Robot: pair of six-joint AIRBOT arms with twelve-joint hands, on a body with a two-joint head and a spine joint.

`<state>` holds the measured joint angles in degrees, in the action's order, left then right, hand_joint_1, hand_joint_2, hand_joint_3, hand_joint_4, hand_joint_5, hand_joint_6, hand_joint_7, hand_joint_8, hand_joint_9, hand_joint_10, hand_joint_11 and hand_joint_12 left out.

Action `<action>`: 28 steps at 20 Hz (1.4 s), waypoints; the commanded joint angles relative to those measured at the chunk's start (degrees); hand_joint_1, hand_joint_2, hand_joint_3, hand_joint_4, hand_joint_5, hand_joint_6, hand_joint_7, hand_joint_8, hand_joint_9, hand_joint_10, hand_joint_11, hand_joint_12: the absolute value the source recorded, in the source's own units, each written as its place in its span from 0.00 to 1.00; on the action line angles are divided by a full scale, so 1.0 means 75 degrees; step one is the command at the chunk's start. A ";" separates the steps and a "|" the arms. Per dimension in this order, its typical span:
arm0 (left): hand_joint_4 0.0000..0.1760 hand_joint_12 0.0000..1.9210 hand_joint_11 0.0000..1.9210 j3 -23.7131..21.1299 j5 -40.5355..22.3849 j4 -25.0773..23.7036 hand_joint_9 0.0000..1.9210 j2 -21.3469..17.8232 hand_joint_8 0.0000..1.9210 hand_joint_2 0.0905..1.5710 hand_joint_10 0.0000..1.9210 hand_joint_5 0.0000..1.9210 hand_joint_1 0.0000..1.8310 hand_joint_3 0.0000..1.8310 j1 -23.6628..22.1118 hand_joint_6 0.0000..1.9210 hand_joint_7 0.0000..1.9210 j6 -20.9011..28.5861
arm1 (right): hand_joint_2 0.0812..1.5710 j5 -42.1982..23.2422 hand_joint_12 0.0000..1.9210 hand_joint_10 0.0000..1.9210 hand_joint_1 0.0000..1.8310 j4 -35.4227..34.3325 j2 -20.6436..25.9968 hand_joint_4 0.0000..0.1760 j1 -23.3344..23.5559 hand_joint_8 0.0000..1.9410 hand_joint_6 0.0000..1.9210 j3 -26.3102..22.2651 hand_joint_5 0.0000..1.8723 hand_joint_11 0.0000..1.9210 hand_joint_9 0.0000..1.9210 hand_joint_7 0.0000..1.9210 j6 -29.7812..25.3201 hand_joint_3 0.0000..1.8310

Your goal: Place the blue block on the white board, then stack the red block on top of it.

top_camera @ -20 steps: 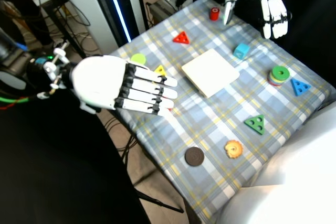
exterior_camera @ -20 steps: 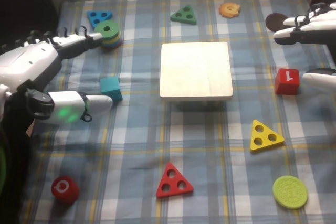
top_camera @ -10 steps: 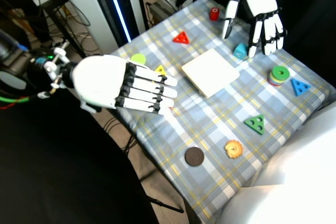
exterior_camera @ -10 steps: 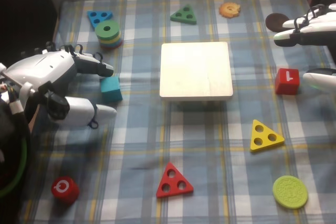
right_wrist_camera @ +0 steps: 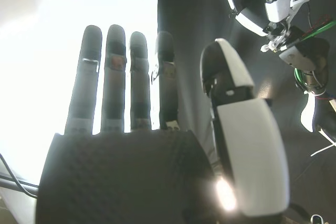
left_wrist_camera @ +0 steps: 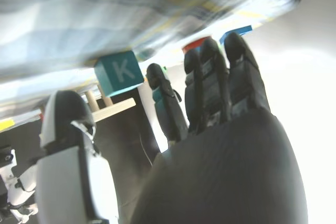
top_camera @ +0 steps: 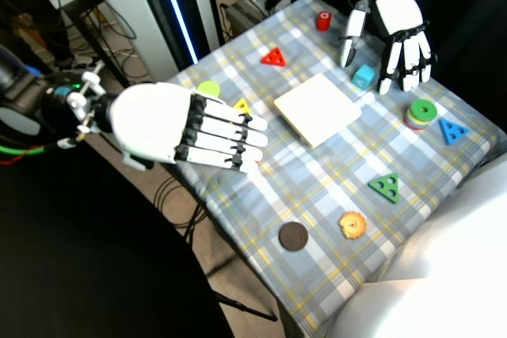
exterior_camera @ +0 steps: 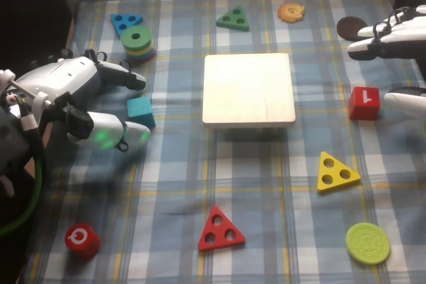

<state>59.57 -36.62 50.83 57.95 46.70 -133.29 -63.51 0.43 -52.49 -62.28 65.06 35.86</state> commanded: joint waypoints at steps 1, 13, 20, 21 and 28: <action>0.83 0.18 0.00 0.0050 -0.0535 -0.0211 0.16 0.0053 0.00 0.58 0.00 0.42 0.44 0.00 -0.0129 0.01 0.21 0.0036 | 0.82 -0.0938 0.30 0.00 0.35 -0.0161 0.0002 0.11 0.0109 0.00 0.00 0.0033 0.30 0.12 0.27 0.28 -0.0056 0.00; 1.00 0.27 0.00 0.0121 -0.0698 -0.0116 0.26 0.0191 0.00 0.68 0.00 0.53 0.57 0.00 -0.0321 0.47 0.34 0.0039 | 0.84 -0.0934 0.26 0.00 0.40 -0.0151 -0.0037 0.12 0.0106 0.00 0.00 0.0047 0.29 0.18 0.29 0.29 -0.0076 0.00; 0.99 0.24 0.00 -0.0263 -0.1174 -0.1362 0.25 -0.0076 0.00 0.68 0.00 0.53 0.56 0.00 -0.0762 0.48 0.34 0.1031 | 0.84 -0.0935 0.26 0.00 0.38 -0.0152 -0.0049 0.19 0.0088 0.00 0.00 0.0043 0.30 0.18 0.29 0.29 -0.0102 0.00; 1.00 0.22 0.00 -0.0287 -0.1187 -0.1497 0.24 -0.0071 0.00 0.68 0.00 0.52 0.56 0.00 -0.0831 0.48 0.34 0.1031 | 0.84 -0.0935 0.26 0.00 0.38 -0.0152 -0.0053 0.17 0.0088 0.00 0.00 0.0044 0.30 0.18 0.30 0.30 -0.0102 0.00; 1.00 0.25 0.00 0.0004 -0.0661 -0.2472 0.24 0.0559 0.00 0.65 0.00 0.57 0.58 0.00 -0.1873 0.40 0.34 0.1030 | 0.85 -0.0938 0.26 0.00 0.37 -0.0135 -0.0085 0.18 0.0089 0.00 0.00 0.0070 0.29 0.18 0.30 0.29 -0.0102 0.00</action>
<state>59.86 -37.58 33.34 62.67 32.56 -125.86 -63.48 0.86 -53.12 -62.30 65.23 35.62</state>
